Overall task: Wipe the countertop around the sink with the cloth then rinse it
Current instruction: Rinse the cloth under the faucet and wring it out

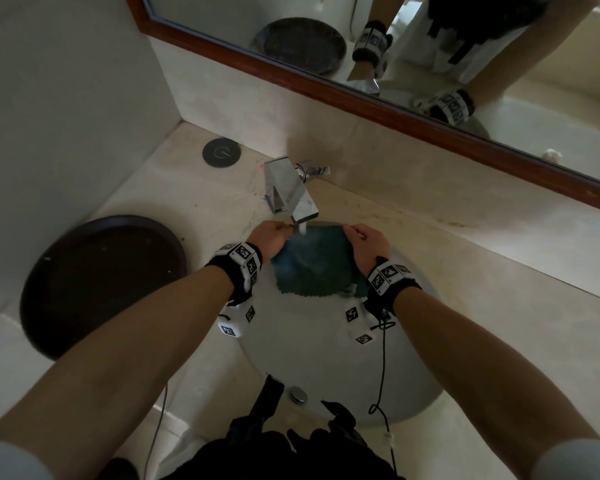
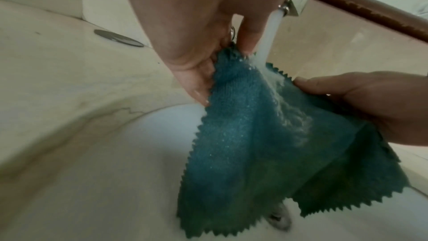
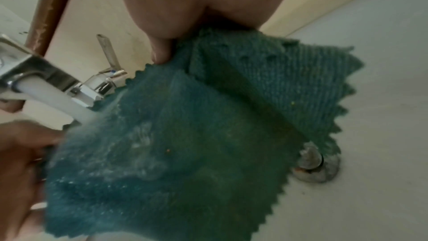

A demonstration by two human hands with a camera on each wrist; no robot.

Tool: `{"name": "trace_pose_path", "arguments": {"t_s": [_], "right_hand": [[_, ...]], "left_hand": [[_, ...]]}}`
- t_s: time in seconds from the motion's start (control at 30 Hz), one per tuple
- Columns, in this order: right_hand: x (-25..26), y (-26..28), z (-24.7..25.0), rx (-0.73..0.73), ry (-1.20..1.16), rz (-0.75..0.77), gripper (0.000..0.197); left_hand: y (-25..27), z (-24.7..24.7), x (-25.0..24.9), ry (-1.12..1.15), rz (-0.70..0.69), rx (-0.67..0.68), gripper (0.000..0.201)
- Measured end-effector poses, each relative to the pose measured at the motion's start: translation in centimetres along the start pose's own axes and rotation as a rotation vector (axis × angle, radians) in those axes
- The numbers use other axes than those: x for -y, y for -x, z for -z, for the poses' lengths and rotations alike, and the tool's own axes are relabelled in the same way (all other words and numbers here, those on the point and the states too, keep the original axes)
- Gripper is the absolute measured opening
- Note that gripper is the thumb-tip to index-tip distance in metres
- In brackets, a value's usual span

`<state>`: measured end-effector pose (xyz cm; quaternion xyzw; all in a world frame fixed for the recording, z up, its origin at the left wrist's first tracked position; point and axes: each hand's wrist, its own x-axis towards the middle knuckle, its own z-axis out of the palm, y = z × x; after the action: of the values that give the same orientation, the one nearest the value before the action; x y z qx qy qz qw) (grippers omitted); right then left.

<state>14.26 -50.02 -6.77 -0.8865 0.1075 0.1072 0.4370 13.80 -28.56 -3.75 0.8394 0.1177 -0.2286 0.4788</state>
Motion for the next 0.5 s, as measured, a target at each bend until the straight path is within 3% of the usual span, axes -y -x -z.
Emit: {"name": "trace_pose_path", "arguments": {"t_s": [0.2, 0.37, 0.5], "right_hand": [[2.7, 0.4, -3.1, 0.079, 0.017, 0.067, 0.032], [5.3, 0.9, -5.1, 0.134, 0.020, 0.104, 0.030], [6.2, 1.0, -5.4, 0.306, 0.051, 0.111, 0.026]], "left_hand": [[1.0, 3.2, 1.7, -0.064, 0.096, -0.138, 0.042], [1.9, 5.8, 3.0, -0.111, 0.107, -0.261, 0.041], [2.3, 7.3, 4.0, -0.159, 0.079, -0.327, 0.037]]}}
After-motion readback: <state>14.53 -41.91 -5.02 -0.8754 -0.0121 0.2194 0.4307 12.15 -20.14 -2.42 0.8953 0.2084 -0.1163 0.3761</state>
